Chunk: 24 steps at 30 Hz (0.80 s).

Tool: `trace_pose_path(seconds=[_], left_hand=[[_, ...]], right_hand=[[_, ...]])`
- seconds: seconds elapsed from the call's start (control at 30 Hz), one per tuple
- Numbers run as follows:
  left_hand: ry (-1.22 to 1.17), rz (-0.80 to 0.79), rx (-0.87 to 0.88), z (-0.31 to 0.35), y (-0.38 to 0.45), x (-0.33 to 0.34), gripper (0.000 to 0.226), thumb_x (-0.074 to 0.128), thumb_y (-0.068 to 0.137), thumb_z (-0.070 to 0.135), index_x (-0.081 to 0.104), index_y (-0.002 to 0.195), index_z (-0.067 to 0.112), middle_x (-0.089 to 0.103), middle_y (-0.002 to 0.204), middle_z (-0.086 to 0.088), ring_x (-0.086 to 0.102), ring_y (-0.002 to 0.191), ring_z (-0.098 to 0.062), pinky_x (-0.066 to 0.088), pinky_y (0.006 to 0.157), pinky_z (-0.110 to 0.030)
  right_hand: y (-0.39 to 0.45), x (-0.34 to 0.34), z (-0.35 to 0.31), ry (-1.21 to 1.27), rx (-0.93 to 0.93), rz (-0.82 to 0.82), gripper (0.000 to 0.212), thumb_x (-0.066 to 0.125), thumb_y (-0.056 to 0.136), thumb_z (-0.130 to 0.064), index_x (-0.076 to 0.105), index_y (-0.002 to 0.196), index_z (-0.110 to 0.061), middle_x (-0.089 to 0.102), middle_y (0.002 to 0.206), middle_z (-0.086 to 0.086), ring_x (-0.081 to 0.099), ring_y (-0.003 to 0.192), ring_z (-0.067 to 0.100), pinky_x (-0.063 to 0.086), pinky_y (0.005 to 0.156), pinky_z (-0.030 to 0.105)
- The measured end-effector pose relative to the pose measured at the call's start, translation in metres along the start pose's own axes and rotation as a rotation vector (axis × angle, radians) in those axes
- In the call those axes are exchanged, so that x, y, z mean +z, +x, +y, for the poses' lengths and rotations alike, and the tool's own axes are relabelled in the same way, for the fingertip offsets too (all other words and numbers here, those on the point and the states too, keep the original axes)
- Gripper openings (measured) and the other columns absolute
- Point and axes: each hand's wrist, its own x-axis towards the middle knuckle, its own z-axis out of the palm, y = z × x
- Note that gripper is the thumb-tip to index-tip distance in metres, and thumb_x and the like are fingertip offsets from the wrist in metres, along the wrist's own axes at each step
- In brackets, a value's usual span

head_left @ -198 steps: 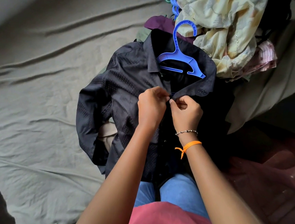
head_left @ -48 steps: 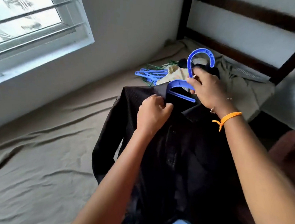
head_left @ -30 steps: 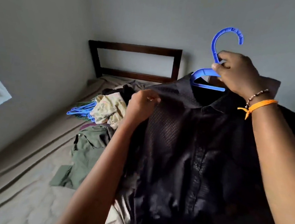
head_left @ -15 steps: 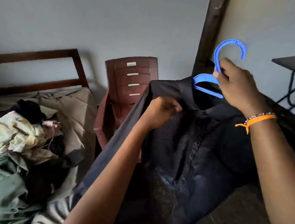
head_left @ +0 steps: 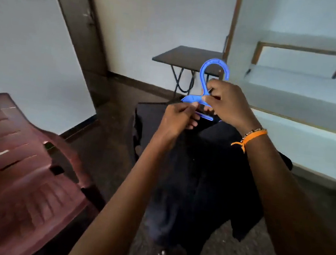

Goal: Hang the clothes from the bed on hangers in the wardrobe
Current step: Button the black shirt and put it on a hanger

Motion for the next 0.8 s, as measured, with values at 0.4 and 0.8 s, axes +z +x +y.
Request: trace_pose_path(seconds=[0.4,0.8], left_hand=[[-0.539,-0.375,-0.338,0.018,0.165,0.241,0.027,0.055,0.095,0.018,0.060,0.112,-0.002,0.067,0.087,-0.006,0.064,0.086,-0.012,0.052,0.082,-0.020],[-0.815,-0.542,-0.335,0.106,0.359,0.434,0.012,0.053,0.094,0.006,0.060,0.086,0.001,0.062,0.090,-0.015,0.060,0.093,-0.019,0.045,0.094,-0.029]], right_hand=[[-0.004,-0.150,0.219,-0.245,0.329,0.114,0.045,0.060,0.087,-0.036,0.053,0.130,-0.024,0.056,0.124,0.003,0.051,0.110,0.028,0.041,0.095,0.052],[0.024,-0.291,0.387,0.141,0.516,0.226,0.017,0.055,0.092,-0.018,0.059,0.082,-0.005,0.053,0.065,-0.002,0.052,0.058,0.007,0.039,0.055,0.015]])
